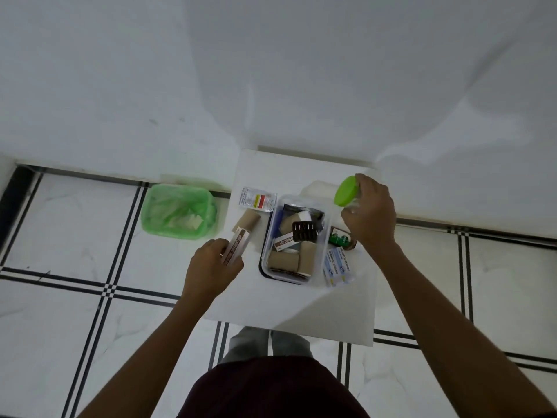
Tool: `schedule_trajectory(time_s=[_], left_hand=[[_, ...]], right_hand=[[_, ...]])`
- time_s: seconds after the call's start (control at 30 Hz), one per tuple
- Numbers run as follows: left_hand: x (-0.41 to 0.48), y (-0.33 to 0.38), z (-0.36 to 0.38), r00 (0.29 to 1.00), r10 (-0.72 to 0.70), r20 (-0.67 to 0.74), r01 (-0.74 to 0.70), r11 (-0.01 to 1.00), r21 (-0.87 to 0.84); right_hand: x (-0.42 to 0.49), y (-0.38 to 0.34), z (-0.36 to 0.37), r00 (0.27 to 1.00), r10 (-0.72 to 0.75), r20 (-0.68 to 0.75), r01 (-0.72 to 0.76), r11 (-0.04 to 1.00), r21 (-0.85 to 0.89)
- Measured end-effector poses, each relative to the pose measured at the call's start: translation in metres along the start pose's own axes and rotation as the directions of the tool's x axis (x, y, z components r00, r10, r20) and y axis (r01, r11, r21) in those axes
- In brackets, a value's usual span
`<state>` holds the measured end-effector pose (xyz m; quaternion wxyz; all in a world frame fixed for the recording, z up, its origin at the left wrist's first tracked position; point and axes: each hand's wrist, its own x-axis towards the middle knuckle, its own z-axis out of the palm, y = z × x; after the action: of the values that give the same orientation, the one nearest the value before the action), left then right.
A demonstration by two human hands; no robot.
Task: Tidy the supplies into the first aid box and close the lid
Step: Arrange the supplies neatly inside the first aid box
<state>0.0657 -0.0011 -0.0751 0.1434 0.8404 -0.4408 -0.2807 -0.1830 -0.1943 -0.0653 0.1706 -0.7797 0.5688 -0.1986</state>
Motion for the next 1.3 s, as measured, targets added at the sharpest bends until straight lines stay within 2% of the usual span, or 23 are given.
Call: schedule_trajectory(time_s=[0.07, 0.13, 0.23, 0.37, 0.47, 0.63, 0.73, 0.83, 0.93, 1.07, 1.2, 1.3], left_hand=[[-0.005, 0.019, -0.011, 0.999, 0.010, -0.051, -0.016, 0.993, -0.118], [-0.006, 0.041, -0.018, 0.998, 0.002, -0.058, -0.016, 0.970, -0.243], [0.005, 0.066, -0.015, 0.998, 0.040, -0.044, -0.052, 0.948, -0.314], [0.023, 0.087, -0.003, 0.998, 0.064, -0.017, -0.066, 0.952, -0.299], [0.033, 0.090, 0.009, 0.989, 0.148, 0.032, -0.138, 0.971, -0.197], [0.034, 0.078, 0.028, 0.958, 0.268, 0.099, -0.278, 0.955, 0.105], [0.029, 0.075, 0.032, 0.950, 0.279, 0.138, -0.305, 0.922, 0.236], [0.026, 0.061, 0.041, 0.929, 0.261, 0.264, -0.342, 0.877, 0.337], [0.018, 0.041, 0.044, 0.911, 0.257, 0.321, -0.370, 0.855, 0.365], [0.011, 0.039, 0.044, 0.911, 0.304, 0.278, -0.384, 0.871, 0.306], [0.020, 0.047, 0.043, 0.900, 0.413, 0.140, -0.435, 0.830, 0.349], [0.043, 0.059, 0.041, 0.900, 0.419, 0.123, -0.433, 0.819, 0.376]], right_hand=[[-0.019, -0.019, -0.016, 0.998, -0.064, 0.025, 0.061, 0.991, 0.117], [-0.042, -0.039, -0.024, 0.982, -0.133, 0.134, 0.105, 0.974, 0.202], [-0.074, -0.059, -0.017, 0.927, -0.221, 0.303, 0.168, 0.967, 0.191], [-0.099, -0.062, 0.009, 0.890, -0.199, 0.410, 0.162, 0.979, 0.122], [-0.109, -0.060, 0.021, 0.912, -0.161, 0.378, 0.126, 0.985, 0.116], [-0.108, -0.060, 0.030, 0.916, -0.148, 0.373, 0.106, 0.986, 0.131], [-0.106, -0.056, 0.033, 0.904, -0.148, 0.400, 0.118, 0.988, 0.098], [-0.107, -0.053, 0.033, 0.902, -0.178, 0.392, 0.155, 0.984, 0.089], [-0.107, -0.049, 0.035, 0.891, -0.203, 0.407, 0.194, 0.979, 0.065], [-0.110, -0.045, 0.042, 0.895, -0.181, 0.407, 0.191, 0.981, 0.017], [-0.113, -0.046, 0.044, 0.903, -0.160, 0.399, 0.177, 0.984, -0.006], [-0.112, -0.047, 0.041, 0.902, -0.121, 0.415, 0.140, 0.990, -0.016]])
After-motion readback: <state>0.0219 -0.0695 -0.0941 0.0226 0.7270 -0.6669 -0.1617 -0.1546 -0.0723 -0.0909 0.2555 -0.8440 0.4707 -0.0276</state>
